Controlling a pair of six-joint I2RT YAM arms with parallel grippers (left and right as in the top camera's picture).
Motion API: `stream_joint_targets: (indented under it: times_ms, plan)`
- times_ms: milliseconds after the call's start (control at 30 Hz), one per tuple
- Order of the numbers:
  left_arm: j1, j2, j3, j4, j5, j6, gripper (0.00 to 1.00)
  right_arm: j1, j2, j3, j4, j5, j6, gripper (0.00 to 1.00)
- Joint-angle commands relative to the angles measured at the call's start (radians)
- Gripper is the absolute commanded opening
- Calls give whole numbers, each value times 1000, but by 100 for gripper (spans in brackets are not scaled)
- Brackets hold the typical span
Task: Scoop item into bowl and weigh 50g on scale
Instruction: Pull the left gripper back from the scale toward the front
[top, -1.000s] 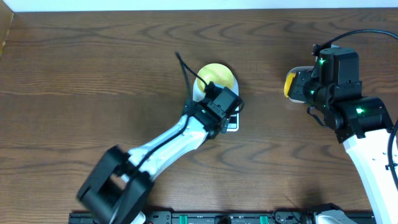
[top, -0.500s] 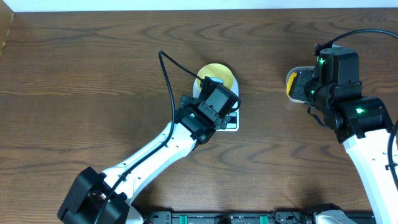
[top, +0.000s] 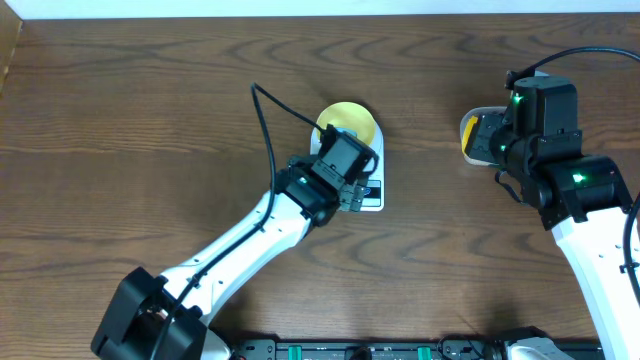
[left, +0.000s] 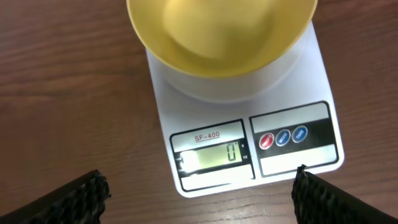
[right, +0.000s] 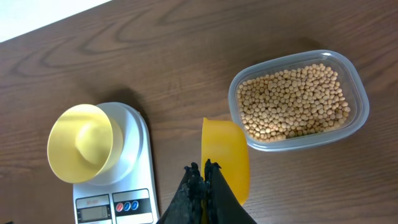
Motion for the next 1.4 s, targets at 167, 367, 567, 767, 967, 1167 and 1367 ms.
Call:
stream_joint_targets:
  times_ms: [167,367,567,767,967,1167,1367]
  plan:
    - [81,-6,-5,-3,183,78,96,-5,-19,22,0,18,-7,1]
    - [91,-6,-5,-3,216,115,96,-5,-19,22,0,18,-7,1]
    - [91,-6,-6,0,214,115,96,-5,-19,22,0,18,-7,1]
    - [91,-6,-6,0,214,115,96,-5,-19,22,0,18,-6,1]
    - [91,-6,-6,0,215,115,97,-5,-19,22,3,18,-6,1]
    - [91,-6,-6,0,215,115,96,-5,-19,22,-10,6,-6,1]
    - [91,-6,-6,0,215,115,97,-5,-19,22,-35,11,-6,1]
